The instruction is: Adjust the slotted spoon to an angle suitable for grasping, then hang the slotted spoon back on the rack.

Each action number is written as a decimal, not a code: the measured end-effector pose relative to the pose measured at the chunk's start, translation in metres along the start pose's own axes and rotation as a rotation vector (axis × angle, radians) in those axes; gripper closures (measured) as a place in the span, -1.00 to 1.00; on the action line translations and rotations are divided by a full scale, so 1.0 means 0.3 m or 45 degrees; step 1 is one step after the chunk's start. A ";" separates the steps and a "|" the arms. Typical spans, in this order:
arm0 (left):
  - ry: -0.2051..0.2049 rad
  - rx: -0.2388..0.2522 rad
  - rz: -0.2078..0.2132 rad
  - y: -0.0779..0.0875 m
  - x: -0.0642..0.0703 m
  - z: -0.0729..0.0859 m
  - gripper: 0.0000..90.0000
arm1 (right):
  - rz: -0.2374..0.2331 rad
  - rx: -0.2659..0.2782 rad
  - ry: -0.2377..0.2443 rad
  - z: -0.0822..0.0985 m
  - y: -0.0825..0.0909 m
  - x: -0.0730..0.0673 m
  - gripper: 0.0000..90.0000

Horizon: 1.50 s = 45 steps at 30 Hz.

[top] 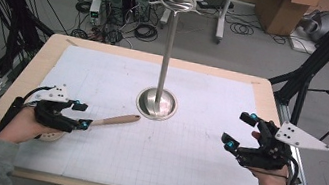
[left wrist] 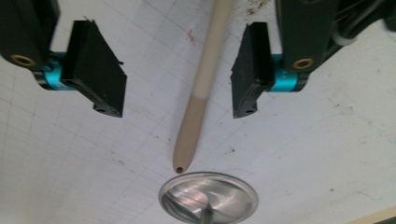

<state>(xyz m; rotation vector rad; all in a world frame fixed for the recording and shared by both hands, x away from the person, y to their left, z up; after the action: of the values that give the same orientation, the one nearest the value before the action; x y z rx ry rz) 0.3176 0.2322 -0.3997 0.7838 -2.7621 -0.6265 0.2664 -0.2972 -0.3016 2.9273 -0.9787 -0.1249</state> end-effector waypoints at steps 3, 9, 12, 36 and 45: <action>-0.003 0.013 0.004 0.005 0.003 -0.007 -0.52 | -0.002 0.000 -0.004 0.003 0.001 0.003 -0.79; -0.022 0.002 0.046 0.007 0.026 -0.013 -0.84 | -0.008 0.008 -0.003 -0.003 -0.007 0.002 -0.79; -0.029 0.009 0.059 0.020 0.033 -0.011 -0.84 | -0.017 0.016 0.002 -0.008 -0.022 0.002 -0.79; -0.069 -0.032 -0.019 0.056 0.010 0.019 -0.53 | -0.063 0.005 0.003 -0.008 -0.086 0.007 -0.79; -0.071 -0.102 0.024 0.011 -0.009 0.023 -0.50 | -0.039 -0.003 0.001 -0.001 -0.050 0.001 -0.79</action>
<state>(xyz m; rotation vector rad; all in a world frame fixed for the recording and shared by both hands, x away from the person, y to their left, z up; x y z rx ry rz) 0.3162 0.2385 -0.4046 0.7334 -2.7713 -0.7620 0.2756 -0.2854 -0.3026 2.9413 -0.9329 -0.1263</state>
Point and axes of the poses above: each handheld gripper's, and its own axes: y roughly backward along the jaws, z roughly out of its underside, x roughly to its right, the point moved 2 cm from there along -y, roughly forward along the jaws, and after that the axes turned 5 degrees about x, right-handed, at the moved point
